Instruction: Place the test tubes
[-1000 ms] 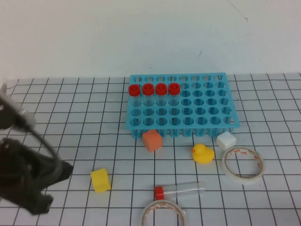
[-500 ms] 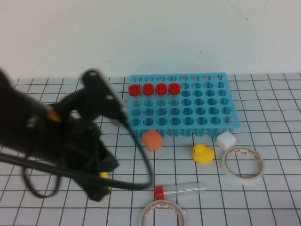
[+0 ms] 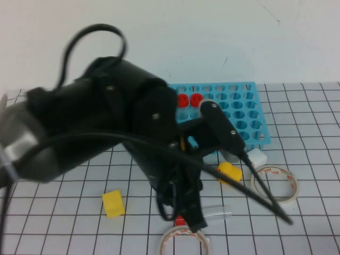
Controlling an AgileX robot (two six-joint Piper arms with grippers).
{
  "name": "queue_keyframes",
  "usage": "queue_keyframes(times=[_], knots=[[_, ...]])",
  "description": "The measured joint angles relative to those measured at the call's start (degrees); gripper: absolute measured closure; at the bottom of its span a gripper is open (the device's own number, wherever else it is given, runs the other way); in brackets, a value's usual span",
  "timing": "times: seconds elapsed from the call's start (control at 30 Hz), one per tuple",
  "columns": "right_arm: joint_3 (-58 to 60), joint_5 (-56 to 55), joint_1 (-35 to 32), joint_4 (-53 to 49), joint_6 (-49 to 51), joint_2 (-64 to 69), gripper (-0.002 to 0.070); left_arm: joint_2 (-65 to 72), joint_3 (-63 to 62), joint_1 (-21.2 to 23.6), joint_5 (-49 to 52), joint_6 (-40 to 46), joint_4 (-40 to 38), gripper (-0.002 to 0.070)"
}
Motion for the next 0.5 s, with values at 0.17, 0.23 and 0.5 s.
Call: queue_keyframes(times=[0.17, 0.23, 0.5], knots=[[0.0, 0.0, 0.0, 0.0, -0.31, 0.0, 0.0678, 6.03, -4.7, -1.12, 3.88, -6.44, 1.62, 0.0676], [0.0, 0.0, 0.0, 0.0, -0.4, 0.0, 0.0678, 8.85, -6.86, -1.12, 5.85, -10.08, 2.34, 0.0676], [0.0, 0.0, 0.0, 0.0, -0.54, 0.0, 0.0678, 17.6, -11.25, -1.12, 6.61, -25.53, 3.1, 0.0676]])
